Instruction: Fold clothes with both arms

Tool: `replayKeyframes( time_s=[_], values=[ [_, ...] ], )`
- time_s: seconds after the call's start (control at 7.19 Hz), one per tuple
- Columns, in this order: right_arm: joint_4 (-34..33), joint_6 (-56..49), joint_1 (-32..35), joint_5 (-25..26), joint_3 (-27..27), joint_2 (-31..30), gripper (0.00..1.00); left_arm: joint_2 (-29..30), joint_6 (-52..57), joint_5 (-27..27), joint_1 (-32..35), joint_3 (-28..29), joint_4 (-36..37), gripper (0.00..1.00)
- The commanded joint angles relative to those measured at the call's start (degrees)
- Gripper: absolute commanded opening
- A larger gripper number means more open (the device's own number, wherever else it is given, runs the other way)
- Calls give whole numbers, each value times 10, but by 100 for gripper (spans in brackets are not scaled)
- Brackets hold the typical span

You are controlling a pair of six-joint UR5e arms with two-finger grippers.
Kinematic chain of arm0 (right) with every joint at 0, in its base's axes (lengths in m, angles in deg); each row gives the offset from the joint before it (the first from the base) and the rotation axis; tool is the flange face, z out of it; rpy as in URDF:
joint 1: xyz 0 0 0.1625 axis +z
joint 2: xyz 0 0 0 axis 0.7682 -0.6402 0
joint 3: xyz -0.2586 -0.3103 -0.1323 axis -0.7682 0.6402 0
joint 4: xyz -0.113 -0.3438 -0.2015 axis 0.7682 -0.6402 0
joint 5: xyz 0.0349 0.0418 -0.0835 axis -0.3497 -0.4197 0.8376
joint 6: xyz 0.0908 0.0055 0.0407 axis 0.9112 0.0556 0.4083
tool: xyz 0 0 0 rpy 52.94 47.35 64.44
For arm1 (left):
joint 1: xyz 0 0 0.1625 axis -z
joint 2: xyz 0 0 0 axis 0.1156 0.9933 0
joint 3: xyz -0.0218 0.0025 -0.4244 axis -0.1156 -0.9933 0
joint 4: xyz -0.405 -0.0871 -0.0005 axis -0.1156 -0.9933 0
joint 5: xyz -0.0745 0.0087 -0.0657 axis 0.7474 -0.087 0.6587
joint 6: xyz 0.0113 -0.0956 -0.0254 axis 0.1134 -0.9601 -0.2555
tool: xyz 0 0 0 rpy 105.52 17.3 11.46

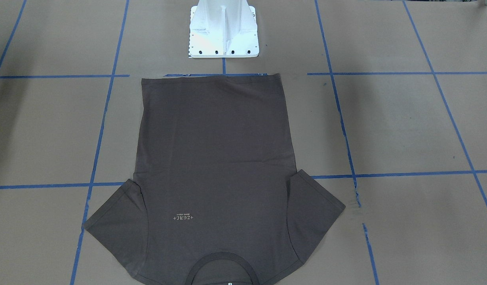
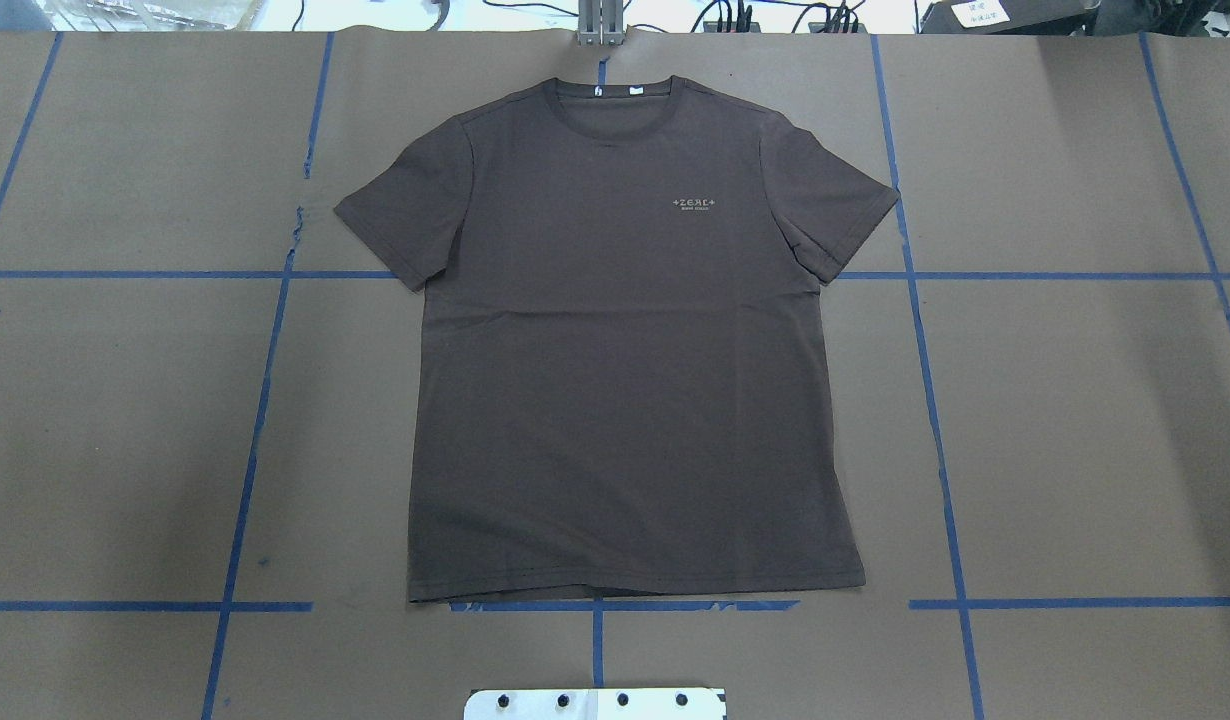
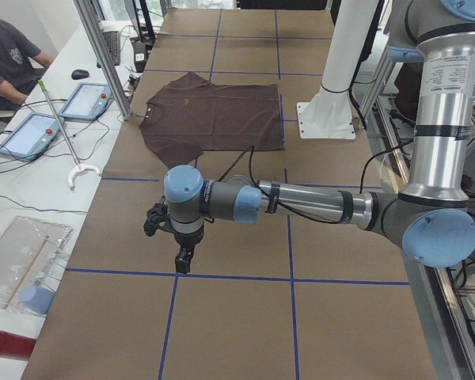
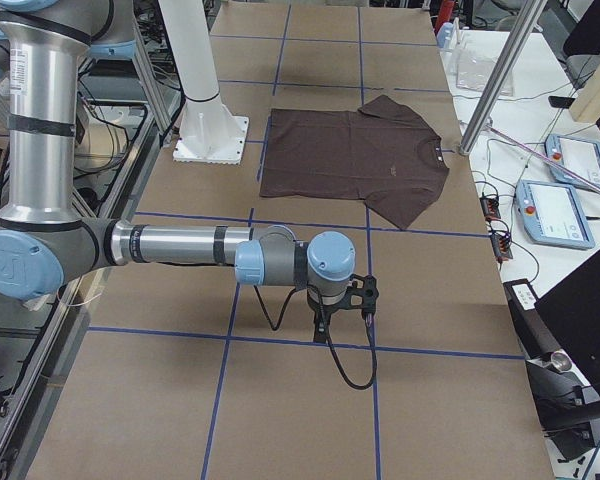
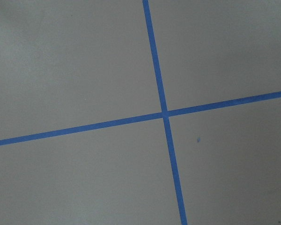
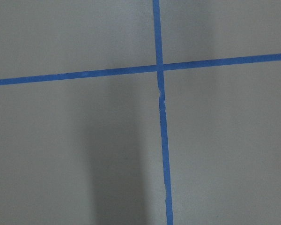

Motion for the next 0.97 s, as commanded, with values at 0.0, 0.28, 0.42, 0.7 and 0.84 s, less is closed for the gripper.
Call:
replayKeyframes(
  time_s=[0.0,0.28,0.42,0.7,0.84],
  values=[
    [2,0,1,0,3,10,100,4,1,-1,0,0,0,100],
    [3,12,-10,4,24,56,100,59,1,-3,-1,4,0,100],
    [2,12,-39,5,29,103,100,89,1,-3,-2,0,-2,100],
    [14,26,-84,9,70,180,100,110,-9,-1,-49,11,-32,100],
    [30,52,-115,12,75,201,100,107,-30,3,-48,29,-50,100]
  ],
)
